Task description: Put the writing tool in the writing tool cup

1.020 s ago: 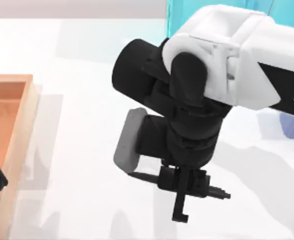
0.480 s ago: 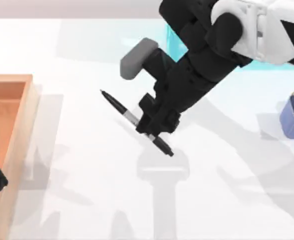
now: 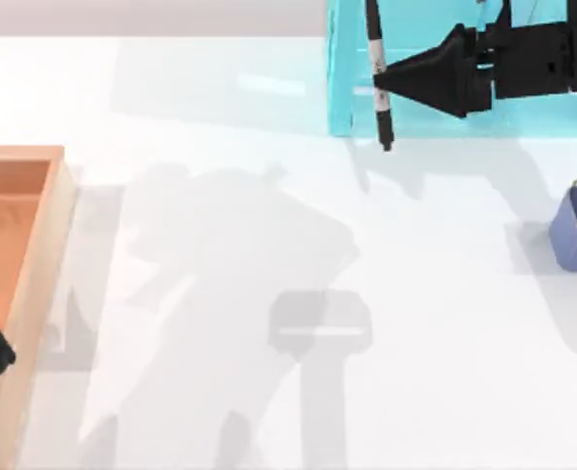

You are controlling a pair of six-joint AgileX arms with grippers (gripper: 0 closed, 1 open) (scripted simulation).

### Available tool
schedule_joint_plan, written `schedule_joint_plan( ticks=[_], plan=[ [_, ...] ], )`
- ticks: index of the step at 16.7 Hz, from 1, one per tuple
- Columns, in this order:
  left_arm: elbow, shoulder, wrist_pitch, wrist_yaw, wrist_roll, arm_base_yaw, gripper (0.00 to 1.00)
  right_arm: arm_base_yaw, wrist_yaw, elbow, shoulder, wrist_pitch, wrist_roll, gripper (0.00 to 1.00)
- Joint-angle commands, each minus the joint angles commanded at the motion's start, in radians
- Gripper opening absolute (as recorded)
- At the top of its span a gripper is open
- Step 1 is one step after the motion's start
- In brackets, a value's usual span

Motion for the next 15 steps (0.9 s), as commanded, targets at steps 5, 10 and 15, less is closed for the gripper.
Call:
schedule_joint_plan(
  ticks=[5, 10, 15],
  plan=[
    [0.0, 0.0, 0.0, 0.0, 0.0, 0.0, 1.0, -0.305, -0.32, -0.151, 0.012, 0.418, 0.049, 0.0],
    [0.0, 0.0, 0.0, 0.0, 0.0, 0.0, 1.0, -0.533, -0.525, -0.26, -0.024, 0.717, 0.046, 0.0],
    [0.0, 0.0, 0.0, 0.0, 0.0, 0.0, 1.0, -0.614, -0.587, -0.3, -0.041, 0.819, 0.037, 0.0]
  ],
)
